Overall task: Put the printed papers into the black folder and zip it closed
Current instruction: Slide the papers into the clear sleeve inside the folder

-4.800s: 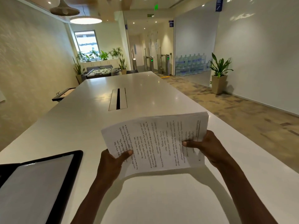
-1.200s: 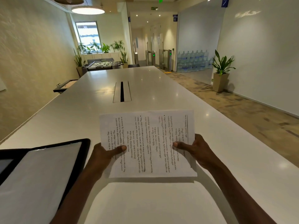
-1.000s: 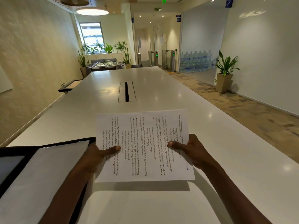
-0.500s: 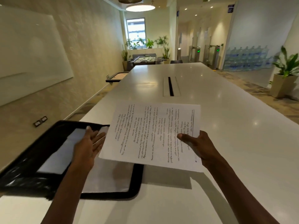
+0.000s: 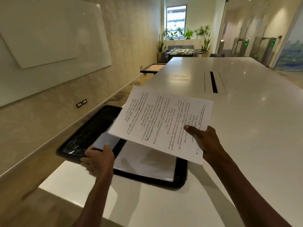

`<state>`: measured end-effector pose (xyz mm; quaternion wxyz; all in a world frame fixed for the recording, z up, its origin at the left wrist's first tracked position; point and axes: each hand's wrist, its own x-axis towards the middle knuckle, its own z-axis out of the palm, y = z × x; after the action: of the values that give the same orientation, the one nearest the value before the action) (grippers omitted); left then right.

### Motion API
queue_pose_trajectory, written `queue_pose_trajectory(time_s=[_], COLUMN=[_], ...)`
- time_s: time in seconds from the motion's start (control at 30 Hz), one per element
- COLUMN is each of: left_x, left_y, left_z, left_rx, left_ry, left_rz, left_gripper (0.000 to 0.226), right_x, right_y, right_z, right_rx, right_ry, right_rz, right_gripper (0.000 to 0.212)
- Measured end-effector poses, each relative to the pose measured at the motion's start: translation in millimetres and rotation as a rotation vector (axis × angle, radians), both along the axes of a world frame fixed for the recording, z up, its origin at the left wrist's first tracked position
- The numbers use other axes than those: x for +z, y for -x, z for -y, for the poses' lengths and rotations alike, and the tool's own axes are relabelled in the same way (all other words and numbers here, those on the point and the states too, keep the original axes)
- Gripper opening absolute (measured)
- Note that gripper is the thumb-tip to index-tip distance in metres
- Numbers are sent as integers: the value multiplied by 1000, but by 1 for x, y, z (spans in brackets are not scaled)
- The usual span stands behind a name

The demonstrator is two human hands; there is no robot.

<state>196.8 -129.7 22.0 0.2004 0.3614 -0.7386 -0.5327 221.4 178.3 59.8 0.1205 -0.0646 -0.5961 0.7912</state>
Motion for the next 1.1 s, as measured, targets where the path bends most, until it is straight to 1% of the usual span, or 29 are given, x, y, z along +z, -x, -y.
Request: queue_pose_trajectory(time_s=[0.1, 0.17, 0.27, 0.37, 0.47, 0.57, 0.7, 0.9, 1.1], left_x=[-9, -15, -25, -30, -28, -22, -13, -4, 15], left_y=[-5, -7, -9, -10, -10, -5, 7, 30, 61], left_z=[6, 12, 15, 19, 19, 10, 0, -1, -14], left_rx=[97, 124, 131, 148, 161, 194, 265, 299, 249], left_ry=[-125, -229, -339, -401, -424, -400, -389, -417, -420], left_rz=[-110, -146, -148, -161, -230, -296, -342, -342, -330], left_gripper=[66, 68, 59, 43, 37, 40, 41, 44, 47], right_x=[0, -1, -1, -2, -3, 0, 4, 11, 22], right_y=[4, 7, 9, 9, 7, 5, 0, -9, -17], right_z=[21, 32, 42, 46, 47, 45, 37, 13, -17], right_rx=[34, 49, 64, 55, 58, 44, 7, -44, -112], right_ry=[-7, -15, -28, -30, -24, 12, 32, 49, 28], right_rz=[0, -1, -8, -24, -26, -21, -18, -11, -33], right_gripper=[42, 45, 50, 51, 52, 47, 39, 43, 40])
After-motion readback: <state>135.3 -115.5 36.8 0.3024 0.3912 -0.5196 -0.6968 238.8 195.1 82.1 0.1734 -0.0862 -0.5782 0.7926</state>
